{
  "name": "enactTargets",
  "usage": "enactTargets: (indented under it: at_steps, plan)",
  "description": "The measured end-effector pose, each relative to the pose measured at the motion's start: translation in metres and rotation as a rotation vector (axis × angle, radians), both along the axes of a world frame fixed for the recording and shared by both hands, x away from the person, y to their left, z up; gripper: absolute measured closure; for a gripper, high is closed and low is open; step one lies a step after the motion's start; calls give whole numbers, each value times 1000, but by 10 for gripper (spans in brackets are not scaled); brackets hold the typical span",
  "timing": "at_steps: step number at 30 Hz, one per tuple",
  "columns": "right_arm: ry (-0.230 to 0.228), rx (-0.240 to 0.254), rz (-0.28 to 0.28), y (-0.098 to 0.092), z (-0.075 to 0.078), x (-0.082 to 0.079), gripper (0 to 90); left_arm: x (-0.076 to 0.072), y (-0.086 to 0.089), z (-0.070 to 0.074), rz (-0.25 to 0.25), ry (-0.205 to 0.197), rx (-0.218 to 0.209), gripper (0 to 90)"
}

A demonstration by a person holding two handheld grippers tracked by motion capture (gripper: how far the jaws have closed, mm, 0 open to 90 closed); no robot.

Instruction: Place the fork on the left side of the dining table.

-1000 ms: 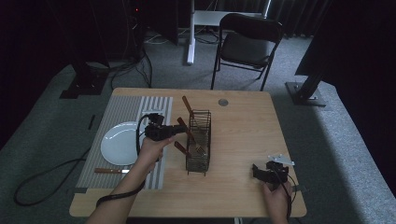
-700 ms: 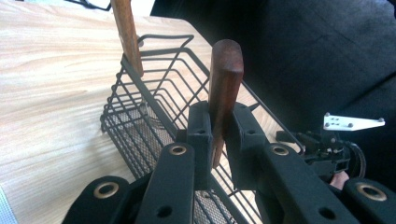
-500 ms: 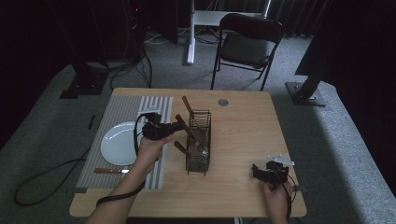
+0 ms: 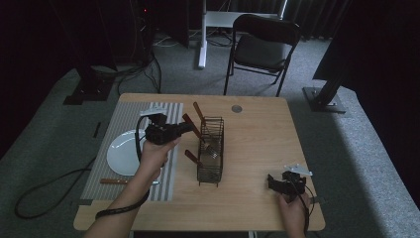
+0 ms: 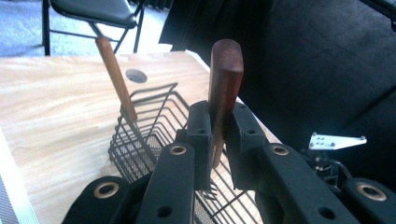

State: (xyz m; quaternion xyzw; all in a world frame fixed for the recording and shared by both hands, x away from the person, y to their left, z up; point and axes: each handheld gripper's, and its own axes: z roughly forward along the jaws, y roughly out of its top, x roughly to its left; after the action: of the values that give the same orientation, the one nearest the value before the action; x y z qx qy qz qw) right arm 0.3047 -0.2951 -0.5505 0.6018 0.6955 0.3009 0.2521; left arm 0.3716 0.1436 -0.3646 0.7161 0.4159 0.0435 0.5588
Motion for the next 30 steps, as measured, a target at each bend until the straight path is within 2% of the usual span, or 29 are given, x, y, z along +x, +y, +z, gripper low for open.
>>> enactTargets:
  at_steps: [4,6,7,14,18,23,27,30]
  plan:
    - [0,0,0,0,0,0,126,-4,5,14,4,-15,-24,807]
    - [0,0,0,0,0,0,126,-4,5,14,4,-15,-24,807]
    - [0,0,0,0,0,0,126,-8,13,27,21,-33,-41,807]
    - [1,0,0,0,0,0,126,-12,34,43,72,-66,-49,807]
    - [1,0,0,0,0,0,126,-12,43,45,95,-67,-64,807]
    - [1,-1,0,0,0,0,126,-13,62,45,153,-74,-69,807]
    - [0,0,0,0,0,0,126,-13,76,40,184,-86,-76,807]
    - [0,0,0,0,0,0,126,-13,84,35,206,-79,-85,807]
